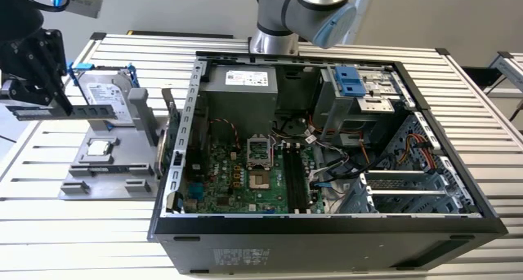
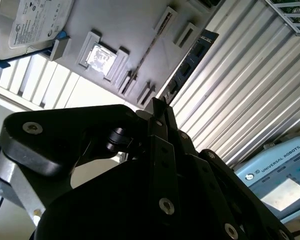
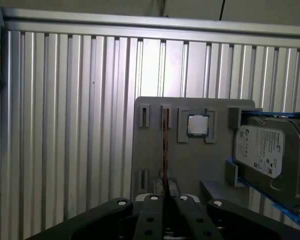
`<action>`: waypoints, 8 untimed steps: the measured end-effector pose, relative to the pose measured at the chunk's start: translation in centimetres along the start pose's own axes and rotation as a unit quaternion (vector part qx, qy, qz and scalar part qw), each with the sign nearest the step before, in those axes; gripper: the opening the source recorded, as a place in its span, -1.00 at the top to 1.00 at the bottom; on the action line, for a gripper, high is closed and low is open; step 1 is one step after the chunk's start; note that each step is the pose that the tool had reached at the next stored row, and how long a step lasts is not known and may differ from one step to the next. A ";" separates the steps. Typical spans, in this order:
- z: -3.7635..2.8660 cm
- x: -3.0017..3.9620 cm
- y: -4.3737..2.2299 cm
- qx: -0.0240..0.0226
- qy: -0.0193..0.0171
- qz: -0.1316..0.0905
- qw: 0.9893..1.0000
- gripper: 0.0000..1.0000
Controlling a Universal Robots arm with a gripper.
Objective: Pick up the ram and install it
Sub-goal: 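Pick up the ram and move it above insertion slot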
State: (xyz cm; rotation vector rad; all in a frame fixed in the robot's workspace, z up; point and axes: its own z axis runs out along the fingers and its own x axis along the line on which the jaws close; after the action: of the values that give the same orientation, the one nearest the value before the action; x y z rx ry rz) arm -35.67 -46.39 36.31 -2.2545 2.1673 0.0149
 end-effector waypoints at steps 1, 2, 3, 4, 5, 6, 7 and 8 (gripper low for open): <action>-0.05 0.00 0.00 0.000 0.000 0.000 1.000 1.00; -0.10 0.00 0.01 0.000 0.000 0.000 1.000 1.00; -0.16 0.00 0.01 0.000 0.000 0.000 1.000 1.00; -0.21 0.00 0.01 0.000 0.000 0.000 1.000 1.00; -0.26 0.00 0.01 0.000 0.000 0.000 1.000 1.00; -0.31 -0.01 0.02 0.000 0.000 0.000 1.000 1.00; -0.37 -0.01 0.02 0.000 0.000 0.000 1.000 1.00; -0.42 -0.01 0.02 0.000 0.000 0.000 1.000 1.00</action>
State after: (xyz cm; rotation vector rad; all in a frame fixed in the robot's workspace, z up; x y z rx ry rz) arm -35.70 -46.39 36.73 -2.2546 2.1673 0.0148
